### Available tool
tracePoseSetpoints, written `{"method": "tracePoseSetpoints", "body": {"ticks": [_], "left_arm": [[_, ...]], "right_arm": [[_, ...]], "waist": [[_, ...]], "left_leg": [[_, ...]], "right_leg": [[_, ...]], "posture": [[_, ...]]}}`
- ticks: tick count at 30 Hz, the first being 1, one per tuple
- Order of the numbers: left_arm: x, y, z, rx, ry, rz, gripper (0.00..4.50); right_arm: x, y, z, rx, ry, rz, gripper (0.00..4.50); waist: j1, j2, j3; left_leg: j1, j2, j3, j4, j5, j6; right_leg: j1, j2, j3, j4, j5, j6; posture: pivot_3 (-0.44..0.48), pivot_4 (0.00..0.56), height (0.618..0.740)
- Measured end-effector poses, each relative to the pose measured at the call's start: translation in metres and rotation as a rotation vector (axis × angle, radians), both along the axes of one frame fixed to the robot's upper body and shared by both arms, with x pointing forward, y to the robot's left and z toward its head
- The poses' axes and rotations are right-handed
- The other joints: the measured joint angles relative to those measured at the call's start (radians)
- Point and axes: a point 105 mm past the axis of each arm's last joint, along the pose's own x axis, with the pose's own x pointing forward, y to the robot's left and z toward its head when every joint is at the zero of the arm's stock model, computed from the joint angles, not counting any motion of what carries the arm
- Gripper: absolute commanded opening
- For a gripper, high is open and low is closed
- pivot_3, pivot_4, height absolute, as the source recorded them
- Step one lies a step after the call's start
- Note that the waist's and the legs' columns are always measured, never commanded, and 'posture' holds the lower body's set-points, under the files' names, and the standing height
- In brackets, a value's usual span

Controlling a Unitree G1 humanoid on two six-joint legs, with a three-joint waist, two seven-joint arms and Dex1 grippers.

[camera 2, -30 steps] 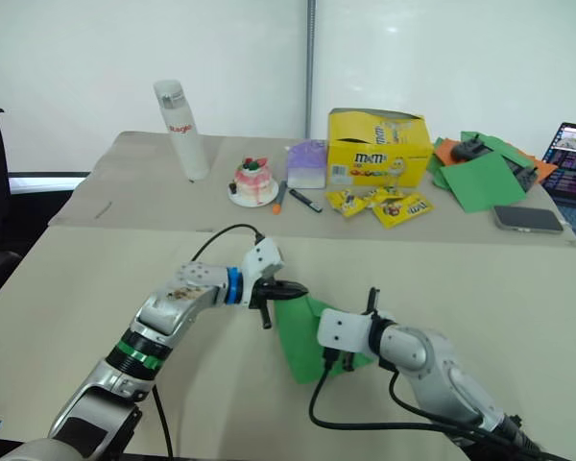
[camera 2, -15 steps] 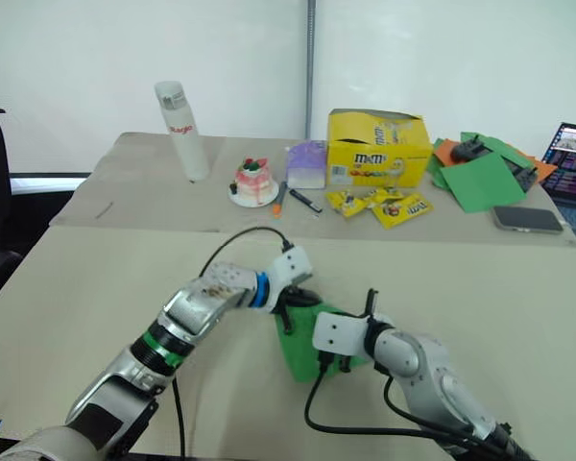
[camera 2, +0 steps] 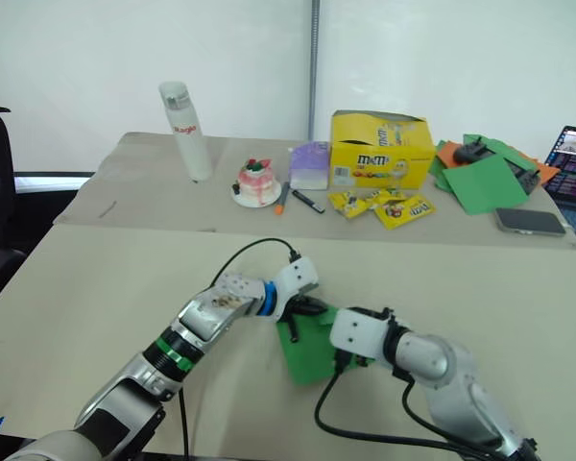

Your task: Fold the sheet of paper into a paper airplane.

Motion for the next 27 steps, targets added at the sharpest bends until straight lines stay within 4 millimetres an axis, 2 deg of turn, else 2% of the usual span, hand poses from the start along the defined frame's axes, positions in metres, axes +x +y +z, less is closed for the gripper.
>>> {"method": "tracePoseSetpoints", "body": {"ticks": [4,7,12,17,20,27], "left_arm": [[0.0,0.001,0.0,-0.006,0.007,0.006,0.0],[-0.001,0.001,-0.001,-0.011,0.01,0.005,0.0],[0.0,0.0,-0.001,-0.013,0.011,0.007,0.0],[0.0,0.001,-0.001,-0.012,0.012,0.004,0.0],[0.0,0.002,-0.001,-0.011,0.014,0.004,0.0],[0.0,0.004,-0.002,-0.013,0.012,0.002,0.0]], "right_arm": [[0.012,-0.003,0.018,0.173,0.041,-0.084,1.11],[0.014,-0.001,0.014,0.207,0.054,-0.101,0.06],[0.023,0.01,-0.017,0.354,0.117,-0.248,0.02],[0.023,0.011,-0.021,0.436,0.111,-0.326,0.02],[0.016,0.003,-0.029,0.452,0.11,-0.393,0.02],[0.004,-0.031,-0.029,0.459,0.065,-0.537,0.02]], "waist": [[-0.002,0.0,0.0],[0.0,0.001,0.0],[0.0,0.001,-0.001],[-0.001,0.001,-0.001],[0.001,0.002,-0.002],[0.002,0.0,-0.004]], "left_leg": [[0.0,0.0,0.0,0.0,0.0,0.0],[-0.001,0.0,-0.002,0.0,0.0,0.0],[-0.002,-0.001,-0.002,0.0,0.0,0.0],[-0.001,-0.001,-0.002,0.0,0.0,0.0],[-0.001,-0.001,-0.003,0.0,0.0,0.0],[-0.001,-0.001,-0.004,0.0,0.0,0.001]], "right_leg": [[0.0,0.0,0.0,0.0,0.0,0.0],[0.0,0.0,0.0,0.0,0.0,0.0],[-0.001,0.0,0.0,0.0,0.0,0.0],[0.0,0.0,0.0,0.0,0.0,0.0],[0.001,0.0,0.0,0.0,-0.001,0.0],[0.002,-0.001,0.001,0.0,-0.001,0.001]], "posture": [[0.0,0.15,0.722],[0.0,0.15,0.722],[0.0,0.15,0.722],[0.0,0.15,0.722],[0.0,0.15,0.722],[0.0,0.15,0.722]]}}
